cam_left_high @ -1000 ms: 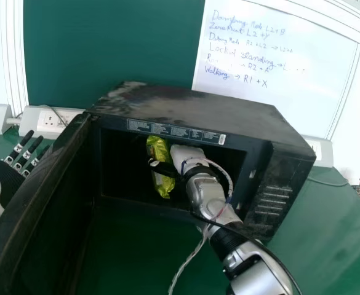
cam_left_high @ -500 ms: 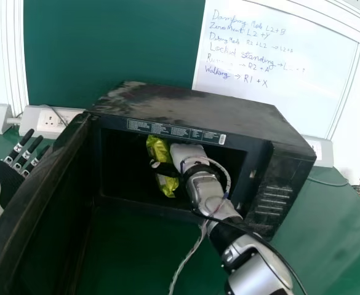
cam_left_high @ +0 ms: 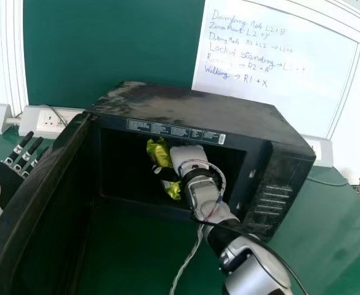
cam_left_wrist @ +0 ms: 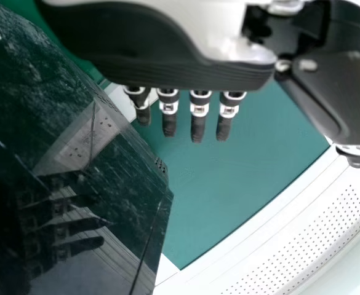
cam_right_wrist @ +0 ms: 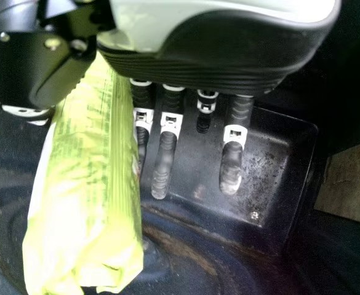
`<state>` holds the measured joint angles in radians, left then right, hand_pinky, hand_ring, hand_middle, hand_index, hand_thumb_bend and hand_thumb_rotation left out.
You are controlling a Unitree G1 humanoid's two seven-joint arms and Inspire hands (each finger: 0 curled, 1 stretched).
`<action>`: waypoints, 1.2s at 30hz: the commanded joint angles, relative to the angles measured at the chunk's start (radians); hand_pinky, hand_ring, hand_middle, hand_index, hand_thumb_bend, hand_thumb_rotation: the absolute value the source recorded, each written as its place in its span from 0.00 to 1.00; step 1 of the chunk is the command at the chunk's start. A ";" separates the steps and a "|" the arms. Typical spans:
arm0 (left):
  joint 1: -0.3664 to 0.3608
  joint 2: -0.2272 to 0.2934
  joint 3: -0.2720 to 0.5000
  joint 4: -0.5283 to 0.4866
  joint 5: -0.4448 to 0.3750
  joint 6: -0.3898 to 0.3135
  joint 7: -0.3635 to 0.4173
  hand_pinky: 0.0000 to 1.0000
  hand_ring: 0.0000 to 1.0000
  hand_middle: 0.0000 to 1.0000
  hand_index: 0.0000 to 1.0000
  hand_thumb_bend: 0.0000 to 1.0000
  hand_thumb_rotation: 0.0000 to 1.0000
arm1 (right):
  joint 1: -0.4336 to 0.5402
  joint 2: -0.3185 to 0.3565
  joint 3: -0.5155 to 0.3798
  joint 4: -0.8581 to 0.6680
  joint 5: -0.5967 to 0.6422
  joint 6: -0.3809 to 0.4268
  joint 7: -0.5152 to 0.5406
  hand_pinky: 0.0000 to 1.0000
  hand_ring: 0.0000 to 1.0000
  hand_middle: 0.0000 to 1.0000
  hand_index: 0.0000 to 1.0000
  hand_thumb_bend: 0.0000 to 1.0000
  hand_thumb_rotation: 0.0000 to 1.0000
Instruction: Put biscuit inside oven
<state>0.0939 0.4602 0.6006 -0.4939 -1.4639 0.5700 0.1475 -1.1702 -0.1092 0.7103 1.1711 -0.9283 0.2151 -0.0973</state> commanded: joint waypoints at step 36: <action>0.002 0.014 0.002 0.023 0.006 -0.007 -0.031 1.00 1.00 1.00 0.98 0.28 0.34 | -0.024 0.054 0.100 0.084 -0.056 0.104 -0.090 0.72 0.77 0.83 0.83 1.00 0.49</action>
<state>0.0958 0.4650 0.6009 -0.4717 -1.4555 0.5685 0.1271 -1.1719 -0.0585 0.8031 1.2464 -0.9763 0.3094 -0.1878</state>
